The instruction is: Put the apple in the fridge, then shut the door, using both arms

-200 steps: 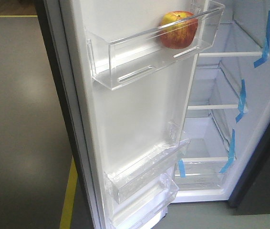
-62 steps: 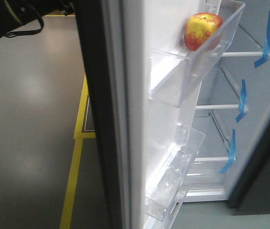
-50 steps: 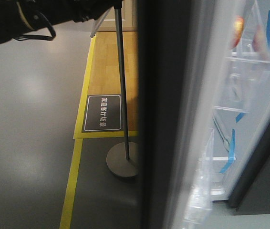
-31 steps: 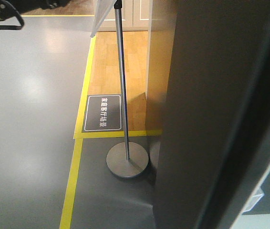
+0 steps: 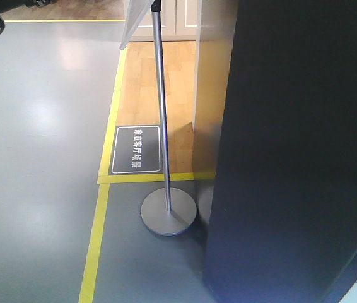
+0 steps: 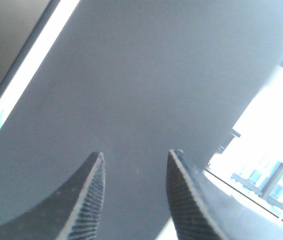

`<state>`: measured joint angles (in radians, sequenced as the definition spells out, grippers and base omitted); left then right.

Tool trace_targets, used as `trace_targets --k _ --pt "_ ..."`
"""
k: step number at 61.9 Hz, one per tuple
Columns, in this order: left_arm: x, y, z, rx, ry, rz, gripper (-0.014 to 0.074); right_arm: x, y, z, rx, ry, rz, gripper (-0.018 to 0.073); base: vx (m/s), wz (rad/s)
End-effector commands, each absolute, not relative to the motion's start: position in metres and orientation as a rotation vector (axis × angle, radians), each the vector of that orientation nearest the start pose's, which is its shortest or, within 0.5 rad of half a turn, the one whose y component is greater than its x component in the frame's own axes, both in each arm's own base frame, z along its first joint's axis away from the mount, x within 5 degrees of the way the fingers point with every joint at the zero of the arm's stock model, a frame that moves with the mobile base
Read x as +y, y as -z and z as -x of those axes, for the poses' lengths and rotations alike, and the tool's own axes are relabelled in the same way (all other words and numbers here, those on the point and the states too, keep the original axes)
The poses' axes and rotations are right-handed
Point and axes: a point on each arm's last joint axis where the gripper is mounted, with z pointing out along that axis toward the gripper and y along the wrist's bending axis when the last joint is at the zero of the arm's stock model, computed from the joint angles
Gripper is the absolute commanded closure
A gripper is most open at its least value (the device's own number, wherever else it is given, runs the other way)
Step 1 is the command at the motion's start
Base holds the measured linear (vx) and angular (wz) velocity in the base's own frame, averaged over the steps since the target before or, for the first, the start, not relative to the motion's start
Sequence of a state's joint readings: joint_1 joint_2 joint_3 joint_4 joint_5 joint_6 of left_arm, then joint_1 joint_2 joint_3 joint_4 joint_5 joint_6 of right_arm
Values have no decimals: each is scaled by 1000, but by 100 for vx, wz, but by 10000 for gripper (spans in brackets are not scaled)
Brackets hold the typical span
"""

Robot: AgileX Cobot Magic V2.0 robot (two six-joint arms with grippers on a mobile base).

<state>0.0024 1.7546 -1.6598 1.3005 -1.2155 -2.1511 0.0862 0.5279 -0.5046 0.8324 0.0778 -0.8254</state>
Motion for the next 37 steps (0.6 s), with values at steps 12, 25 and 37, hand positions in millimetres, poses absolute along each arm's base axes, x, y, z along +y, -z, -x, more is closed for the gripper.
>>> trace_targets --k 12,25,37 --pt "-80 -469 -352 1331 1600 -426 311 -6 -373 -193 1461 186 -62 209 0 0" --pt "-78 -468 -358 1351 1556 -368 311 -6 -379 -249 1485 246 -94 209 0 0" --pt "-77 -460 -364 1434 1445 -347 311 -5 -380 -285 1492 269 -110 209 0 0"
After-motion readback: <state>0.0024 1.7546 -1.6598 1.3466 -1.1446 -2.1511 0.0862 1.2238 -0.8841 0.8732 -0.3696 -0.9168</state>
